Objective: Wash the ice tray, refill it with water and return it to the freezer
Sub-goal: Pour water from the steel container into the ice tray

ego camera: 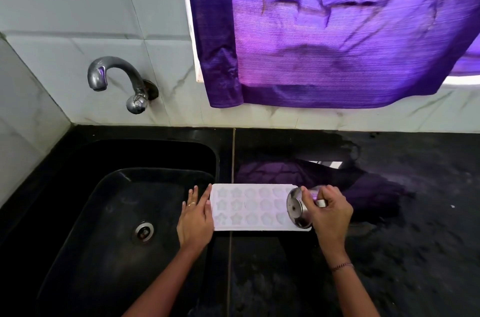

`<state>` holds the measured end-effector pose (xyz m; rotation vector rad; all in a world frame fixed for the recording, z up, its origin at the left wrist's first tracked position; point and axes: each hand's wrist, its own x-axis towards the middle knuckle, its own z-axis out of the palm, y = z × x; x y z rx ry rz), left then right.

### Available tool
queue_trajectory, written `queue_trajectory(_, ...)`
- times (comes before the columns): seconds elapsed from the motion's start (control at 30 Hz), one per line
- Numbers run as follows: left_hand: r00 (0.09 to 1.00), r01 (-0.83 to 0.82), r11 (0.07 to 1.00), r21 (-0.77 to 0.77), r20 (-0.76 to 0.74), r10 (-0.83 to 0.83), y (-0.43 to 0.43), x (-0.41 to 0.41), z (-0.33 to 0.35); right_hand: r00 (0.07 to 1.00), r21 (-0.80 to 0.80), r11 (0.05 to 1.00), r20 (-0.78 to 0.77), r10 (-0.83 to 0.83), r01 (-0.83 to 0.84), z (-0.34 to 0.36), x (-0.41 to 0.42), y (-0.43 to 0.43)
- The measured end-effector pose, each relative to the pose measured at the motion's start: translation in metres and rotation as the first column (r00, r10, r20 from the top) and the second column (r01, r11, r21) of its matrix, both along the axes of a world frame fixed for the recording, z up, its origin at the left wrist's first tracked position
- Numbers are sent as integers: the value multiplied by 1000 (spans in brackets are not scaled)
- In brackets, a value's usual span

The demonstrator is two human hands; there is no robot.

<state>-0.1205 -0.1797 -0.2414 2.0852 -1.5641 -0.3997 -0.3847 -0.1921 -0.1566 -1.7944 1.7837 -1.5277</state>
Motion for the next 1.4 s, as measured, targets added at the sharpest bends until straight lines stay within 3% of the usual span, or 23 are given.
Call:
queue_trajectory(0.33, 1000, 13, 1000, 9, 8, -13, -1, 1, -3, 997, -12, 1000, -76, 10, -11, -4, -1, 0)
queue_trajectory(0.43, 1000, 12, 1000, 7, 9, -12, -1, 0, -1, 994, -1, 1000, 111, -24, 24, -1, -3, 0)
queue_trajectory(0.53, 1000, 10, 1000, 4, 3, -10, 0, 0, 0, 922, 49, 994, 370, -109, 97, -2, -12, -4)
queue_trajectory(0.7, 1000, 15, 1000, 3, -13, -15, -1, 0, 1, 878, 79, 985, 446, -174, 155, -7, -26, -4)
queue_trajectory(0.77, 1000, 16, 1000, -3, -13, -16, -1, -1, 0, 895, 62, 986, 413, -169, 158, -7, -29, -3)
queue_trajectory(0.9, 1000, 17, 1000, -1, -14, -17, -1, 0, 0, 972, 24, 989, 185, -147, 145, -6, -35, -3)
queue_trajectory(1.03, 1000, 11, 1000, 3, -12, -11, -1, 0, 2, 992, -25, 992, 27, -120, 120, 0, -36, -1)
queue_trajectory(1.4, 1000, -2, 1000, 28, -27, 2, 2, -3, 10, 980, -47, 996, -177, -86, 79, 1, -33, -1)
